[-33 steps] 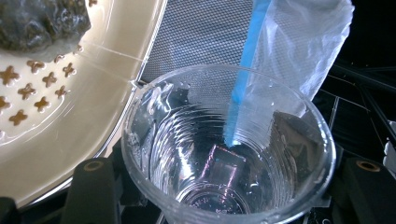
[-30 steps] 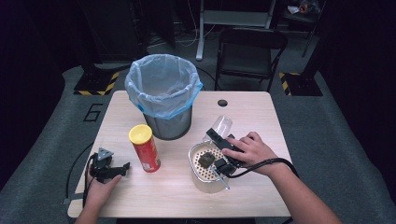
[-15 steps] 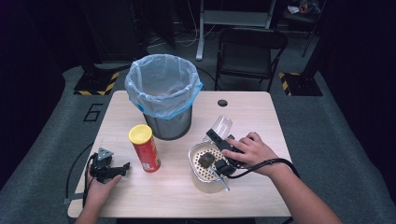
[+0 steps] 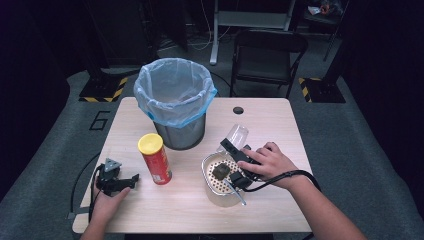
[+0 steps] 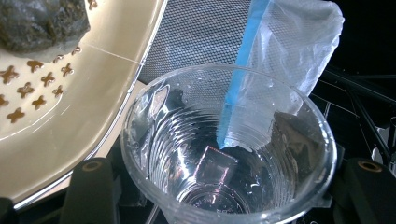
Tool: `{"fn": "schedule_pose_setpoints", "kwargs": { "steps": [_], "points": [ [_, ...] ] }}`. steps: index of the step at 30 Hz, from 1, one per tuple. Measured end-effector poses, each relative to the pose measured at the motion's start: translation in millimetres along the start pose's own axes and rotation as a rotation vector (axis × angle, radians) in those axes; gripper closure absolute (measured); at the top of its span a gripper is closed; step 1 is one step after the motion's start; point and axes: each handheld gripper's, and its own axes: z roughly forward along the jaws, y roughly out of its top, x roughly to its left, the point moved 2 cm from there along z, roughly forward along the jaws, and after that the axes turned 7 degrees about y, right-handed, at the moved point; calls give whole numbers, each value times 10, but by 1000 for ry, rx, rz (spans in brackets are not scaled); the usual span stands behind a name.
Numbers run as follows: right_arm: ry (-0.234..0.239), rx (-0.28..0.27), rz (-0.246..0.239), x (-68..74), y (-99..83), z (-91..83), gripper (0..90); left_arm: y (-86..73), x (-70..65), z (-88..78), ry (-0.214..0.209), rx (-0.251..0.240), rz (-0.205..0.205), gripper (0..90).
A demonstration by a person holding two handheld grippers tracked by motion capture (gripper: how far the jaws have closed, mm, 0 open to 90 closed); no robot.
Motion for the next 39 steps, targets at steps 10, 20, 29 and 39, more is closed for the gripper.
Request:
{"fn": "schedule_pose_setpoints", "kwargs": {
  "steps": [10,20,29,39],
  "points": [
    [17,-45,144,-76,-13,-53,331,1,2,-3,0,5,2,115],
    [11,-66,303,-166,-37,-86,332,0,0,0,-1,0,0,115],
    [115,-141,757,-364,-227,-41,332,-2,-4,-5,0,4,-3,115],
    [200,-202,983,-455,-348,-23,332,-3,-7,-6,1,3,-6,115]
  ]
}}
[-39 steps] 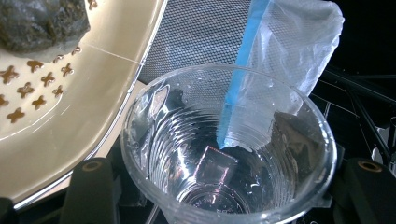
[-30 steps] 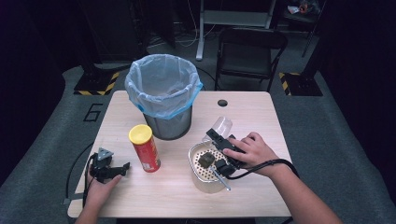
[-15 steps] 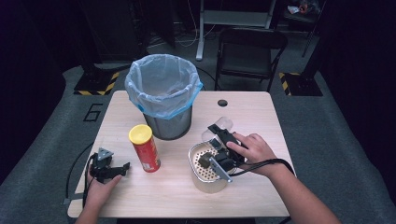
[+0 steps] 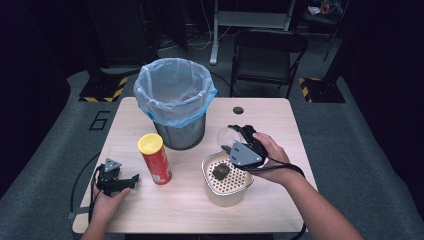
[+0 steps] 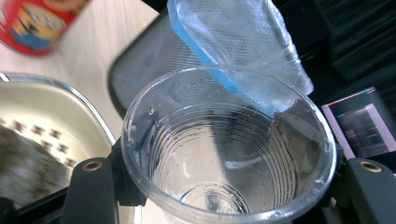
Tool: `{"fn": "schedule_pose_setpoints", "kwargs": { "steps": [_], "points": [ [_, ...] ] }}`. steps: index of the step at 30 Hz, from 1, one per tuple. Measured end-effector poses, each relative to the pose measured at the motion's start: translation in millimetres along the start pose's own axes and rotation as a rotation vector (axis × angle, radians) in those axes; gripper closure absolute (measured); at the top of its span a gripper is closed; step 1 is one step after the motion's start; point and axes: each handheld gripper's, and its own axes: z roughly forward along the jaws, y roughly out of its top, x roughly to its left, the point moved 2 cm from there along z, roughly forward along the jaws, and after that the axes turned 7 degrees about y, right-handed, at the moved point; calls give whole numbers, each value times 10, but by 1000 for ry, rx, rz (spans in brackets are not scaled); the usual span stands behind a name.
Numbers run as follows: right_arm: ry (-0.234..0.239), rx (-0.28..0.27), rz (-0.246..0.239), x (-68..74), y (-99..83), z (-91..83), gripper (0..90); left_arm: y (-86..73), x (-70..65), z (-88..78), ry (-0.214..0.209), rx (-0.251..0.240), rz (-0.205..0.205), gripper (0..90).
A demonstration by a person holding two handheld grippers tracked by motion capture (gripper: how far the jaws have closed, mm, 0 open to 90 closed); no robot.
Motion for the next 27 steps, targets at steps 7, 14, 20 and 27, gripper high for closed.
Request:
{"fn": "schedule_pose_setpoints", "kwargs": {
  "steps": [7,14,20,27],
  "points": [
    [51,-43,173,-153,-23,-9,331,-6,0,-8,0,2,7,114],
    [159,-99,374,-296,-41,-9,331,-5,-1,-7,0,1,6,114],
    [281,-190,568,-406,-29,0,331,-5,-1,-7,0,1,7,114],
    [376,-247,782,-526,-49,21,332,-7,-9,-5,-2,-3,4,113]
  ]
}}
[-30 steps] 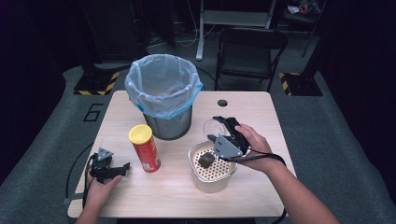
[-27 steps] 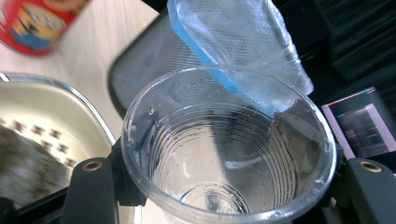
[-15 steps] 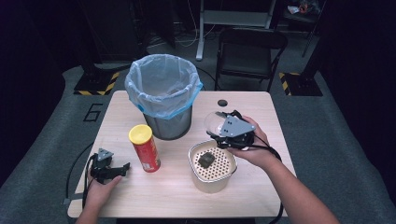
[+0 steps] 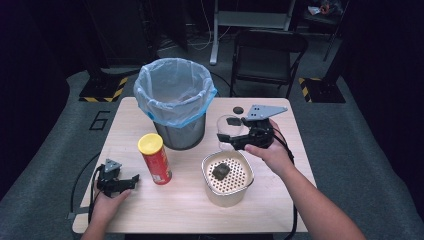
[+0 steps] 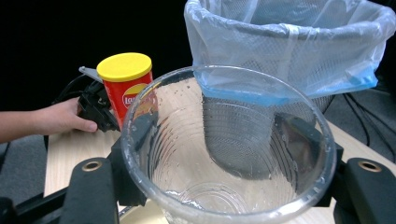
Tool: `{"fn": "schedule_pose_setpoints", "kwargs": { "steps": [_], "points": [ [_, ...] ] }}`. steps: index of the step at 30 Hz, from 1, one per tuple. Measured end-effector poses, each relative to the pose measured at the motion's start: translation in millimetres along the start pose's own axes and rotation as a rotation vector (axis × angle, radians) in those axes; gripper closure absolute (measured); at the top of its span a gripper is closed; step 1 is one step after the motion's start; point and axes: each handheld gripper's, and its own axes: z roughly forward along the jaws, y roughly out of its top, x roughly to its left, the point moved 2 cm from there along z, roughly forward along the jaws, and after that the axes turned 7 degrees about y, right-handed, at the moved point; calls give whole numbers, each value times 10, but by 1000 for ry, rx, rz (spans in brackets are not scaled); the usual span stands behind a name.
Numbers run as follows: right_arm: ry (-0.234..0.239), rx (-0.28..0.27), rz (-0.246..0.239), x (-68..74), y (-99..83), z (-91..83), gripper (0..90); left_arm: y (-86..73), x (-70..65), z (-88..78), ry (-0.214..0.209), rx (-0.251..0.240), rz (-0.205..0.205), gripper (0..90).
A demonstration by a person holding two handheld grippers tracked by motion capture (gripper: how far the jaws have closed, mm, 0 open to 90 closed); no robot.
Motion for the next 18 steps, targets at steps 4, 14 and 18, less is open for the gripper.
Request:
{"fn": "schedule_pose_setpoints", "kwargs": {
  "steps": [4,14,18],
  "points": [
    [-7,2,28,-2,41,14,333,0,0,-2,1,2,1,113],
    [-29,-7,31,8,559,142,340,1,2,-6,-1,9,3,113],
    [-32,-16,18,1,798,227,339,2,1,-6,-1,9,3,112]
  ]
}}
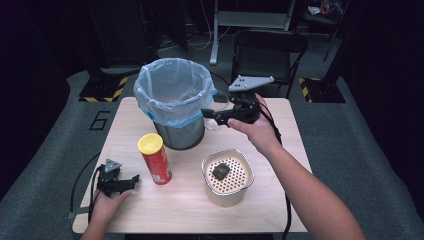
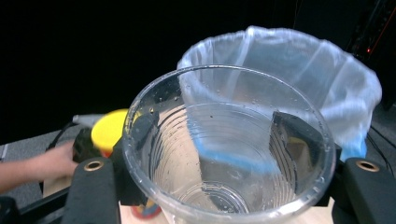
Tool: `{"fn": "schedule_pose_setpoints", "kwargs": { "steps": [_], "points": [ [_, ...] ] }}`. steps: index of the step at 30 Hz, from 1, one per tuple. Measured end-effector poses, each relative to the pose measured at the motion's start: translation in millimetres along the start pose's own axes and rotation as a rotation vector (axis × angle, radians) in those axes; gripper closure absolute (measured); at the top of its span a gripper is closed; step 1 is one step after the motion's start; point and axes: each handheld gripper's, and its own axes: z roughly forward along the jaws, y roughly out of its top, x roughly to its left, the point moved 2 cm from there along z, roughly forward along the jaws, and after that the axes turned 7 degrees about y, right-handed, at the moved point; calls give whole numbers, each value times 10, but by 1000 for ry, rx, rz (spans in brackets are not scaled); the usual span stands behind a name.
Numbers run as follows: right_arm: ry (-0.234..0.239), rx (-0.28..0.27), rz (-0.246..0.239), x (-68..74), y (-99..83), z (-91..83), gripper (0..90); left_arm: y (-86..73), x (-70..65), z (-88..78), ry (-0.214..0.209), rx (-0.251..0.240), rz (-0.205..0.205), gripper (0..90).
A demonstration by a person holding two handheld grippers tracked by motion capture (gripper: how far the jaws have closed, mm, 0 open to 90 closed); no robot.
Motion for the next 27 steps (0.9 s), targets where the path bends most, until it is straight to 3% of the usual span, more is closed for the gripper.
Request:
{"fn": "schedule_pose_setpoints", "kwargs": {
  "steps": [4,13,18,21,23,27],
  "points": [
    [-34,8,-19,-9,218,82,338,1,3,-1,2,1,6,111],
    [-105,-12,24,-136,564,197,331,-2,-6,-1,3,-5,4,111],
    [-140,-35,65,-316,656,335,326,0,-1,-10,-4,7,9,111],
    [-132,-32,63,-381,662,465,336,1,-3,-10,-3,7,8,111],
    [-158,-9,39,-406,656,589,337,0,-15,4,2,-9,-5,111],
    [-177,5,55,-442,637,770,333,5,-16,-2,2,5,-4,111]
  ]
}}
